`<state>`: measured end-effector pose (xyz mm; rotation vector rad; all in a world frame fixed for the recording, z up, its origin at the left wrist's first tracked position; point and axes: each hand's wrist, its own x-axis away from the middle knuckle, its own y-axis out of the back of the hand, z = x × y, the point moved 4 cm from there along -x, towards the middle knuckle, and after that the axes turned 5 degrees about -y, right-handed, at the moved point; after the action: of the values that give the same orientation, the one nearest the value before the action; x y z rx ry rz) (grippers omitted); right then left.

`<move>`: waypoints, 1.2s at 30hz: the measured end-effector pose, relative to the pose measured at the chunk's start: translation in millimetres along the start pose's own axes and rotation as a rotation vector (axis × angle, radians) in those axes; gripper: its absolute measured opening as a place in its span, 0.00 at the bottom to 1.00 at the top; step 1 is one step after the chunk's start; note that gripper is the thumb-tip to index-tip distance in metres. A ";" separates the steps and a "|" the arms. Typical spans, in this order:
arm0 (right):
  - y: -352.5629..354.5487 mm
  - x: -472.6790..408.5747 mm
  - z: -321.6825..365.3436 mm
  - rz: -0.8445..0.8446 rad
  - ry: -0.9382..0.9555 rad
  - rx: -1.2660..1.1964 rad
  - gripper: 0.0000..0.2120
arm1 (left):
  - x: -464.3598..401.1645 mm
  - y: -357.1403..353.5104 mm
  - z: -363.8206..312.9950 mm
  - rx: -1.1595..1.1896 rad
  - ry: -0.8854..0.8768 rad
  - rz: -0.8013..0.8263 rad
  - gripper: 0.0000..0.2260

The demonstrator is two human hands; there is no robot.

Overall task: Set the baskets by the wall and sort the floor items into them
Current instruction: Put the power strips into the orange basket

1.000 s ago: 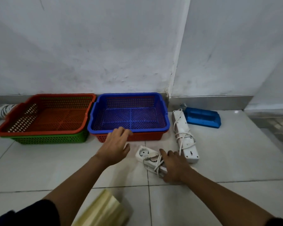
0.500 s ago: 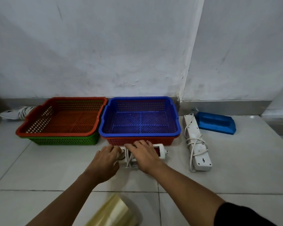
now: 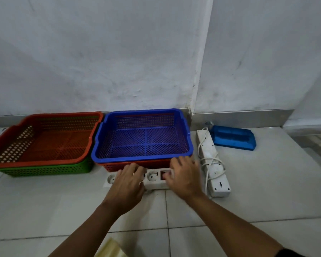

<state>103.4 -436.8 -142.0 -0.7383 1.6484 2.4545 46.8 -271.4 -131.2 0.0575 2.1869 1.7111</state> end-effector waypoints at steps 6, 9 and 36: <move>12.5 7.8 -104.8 0.316 -0.825 0.172 0.42 | -39.2 -17.3 -42.7 0.064 -0.099 -0.052 0.12; -1.4 15.1 -124.4 0.420 -0.958 -0.114 0.49 | -48.5 -28.4 -52.0 0.074 -0.126 -0.044 0.14; -4.2 26.5 119.3 0.582 0.326 -0.123 0.37 | 147.6 95.0 102.1 -0.037 0.605 0.747 0.14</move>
<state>41.2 -333.6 -121.6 -0.7980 2.0882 2.9767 -77.8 -114.1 -99.5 0.4522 2.7915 2.4067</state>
